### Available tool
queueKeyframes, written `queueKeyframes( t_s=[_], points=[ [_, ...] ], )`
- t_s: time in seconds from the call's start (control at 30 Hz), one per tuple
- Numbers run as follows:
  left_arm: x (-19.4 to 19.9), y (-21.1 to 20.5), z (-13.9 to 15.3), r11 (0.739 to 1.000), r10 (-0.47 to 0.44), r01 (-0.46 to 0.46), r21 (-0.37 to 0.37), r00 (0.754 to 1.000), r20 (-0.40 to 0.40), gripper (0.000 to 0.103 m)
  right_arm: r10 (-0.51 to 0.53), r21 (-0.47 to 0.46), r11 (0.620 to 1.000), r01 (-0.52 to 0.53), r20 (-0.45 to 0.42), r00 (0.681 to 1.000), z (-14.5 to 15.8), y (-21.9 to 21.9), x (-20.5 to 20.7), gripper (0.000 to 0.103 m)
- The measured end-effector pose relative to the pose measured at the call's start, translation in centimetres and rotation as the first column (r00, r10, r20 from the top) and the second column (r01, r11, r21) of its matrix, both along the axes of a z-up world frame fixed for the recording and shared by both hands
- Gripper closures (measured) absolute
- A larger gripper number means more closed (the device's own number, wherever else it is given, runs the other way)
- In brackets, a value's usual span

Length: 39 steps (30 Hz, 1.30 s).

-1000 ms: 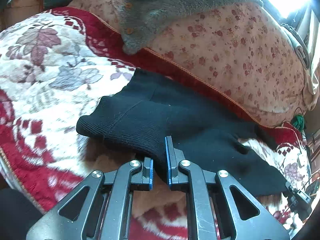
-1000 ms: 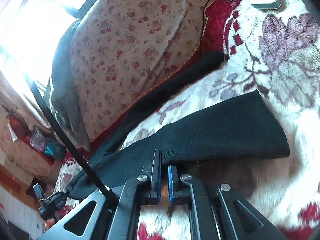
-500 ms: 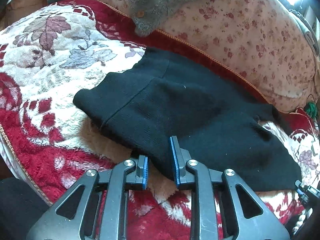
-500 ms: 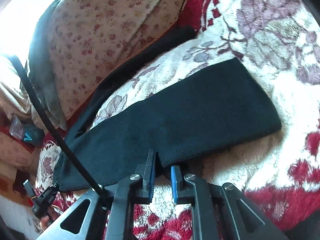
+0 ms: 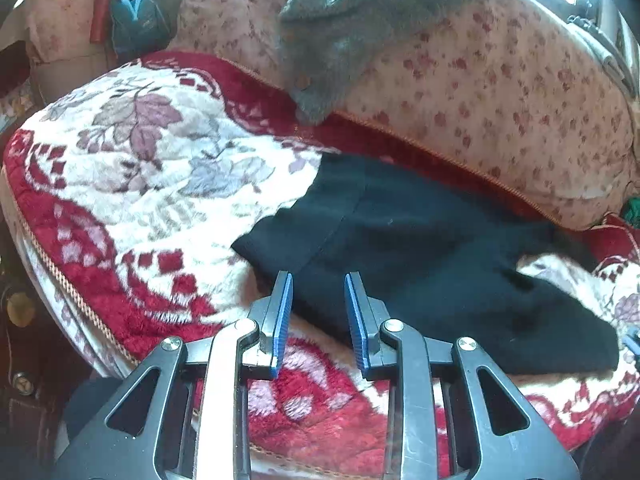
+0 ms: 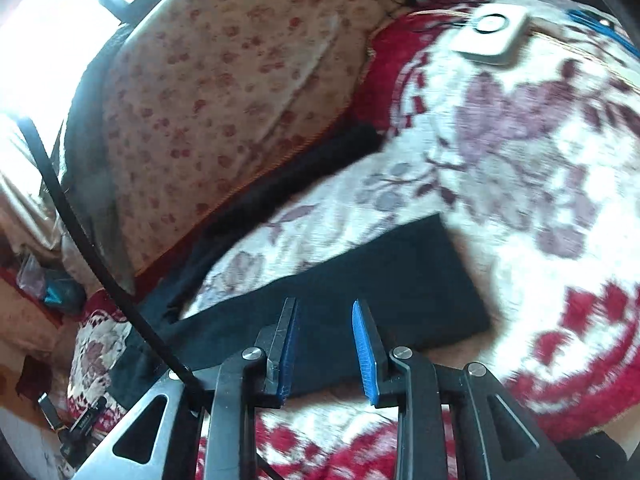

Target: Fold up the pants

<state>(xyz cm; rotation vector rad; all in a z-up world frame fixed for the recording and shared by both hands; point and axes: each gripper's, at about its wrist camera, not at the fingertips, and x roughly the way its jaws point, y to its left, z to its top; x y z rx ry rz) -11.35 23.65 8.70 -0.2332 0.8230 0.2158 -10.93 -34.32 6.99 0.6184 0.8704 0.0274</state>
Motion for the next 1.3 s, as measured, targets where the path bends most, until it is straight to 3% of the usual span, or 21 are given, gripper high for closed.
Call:
queueKeyframes(
  t_s=[0.13,0.3,0.6,0.73,0.97,1.13,1.3],
  points=[
    [1.6,-1.0,1.3,0.998,-0.054,0.054,-0.018,0.998,0.034,0.049,0.068,0.022,0.997,-0.069,0.007,0.998,-0.5,2.4,2.4,0.077],
    [5.7,-3.4,1.0,0.981,-0.169,0.168,-0.097,0.986,-0.001,0.049,0.16,0.018,0.987,-0.16,0.004,0.987,-1.1,5.0,6.2,0.075],
    [14.0,-8.6,-0.8,0.927,-0.375,0.371,-0.062,0.923,-0.087,0.049,0.29,-0.086,0.953,-0.29,-0.011,0.957,0.0,5.9,13.2,0.074],
    [17.9,-9.7,-0.8,0.882,-0.471,0.468,-0.047,0.877,-0.096,0.049,0.388,-0.206,0.9,-0.385,-0.027,0.921,0.9,6.8,17.7,0.072],
    [24.4,-11.1,-2.0,0.779,-0.623,0.626,-0.033,0.767,-0.156,0.049,0.559,-0.317,0.766,-0.559,-0.099,0.823,0.1,9.2,26.6,0.07],
    [27.4,-12.2,-3.6,0.701,-0.706,0.711,-0.057,0.679,-0.2,0.049,0.616,-0.347,0.696,-0.628,-0.16,0.771,-2.5,9.8,31.2,0.07],
    [28.5,-12.9,-5.3,0.622,-0.77,0.779,-0.074,0.593,-0.235,0.049,0.696,-0.341,0.588,-0.734,-0.249,0.673,-5.1,10.1,31.8,0.069]
  ],
)
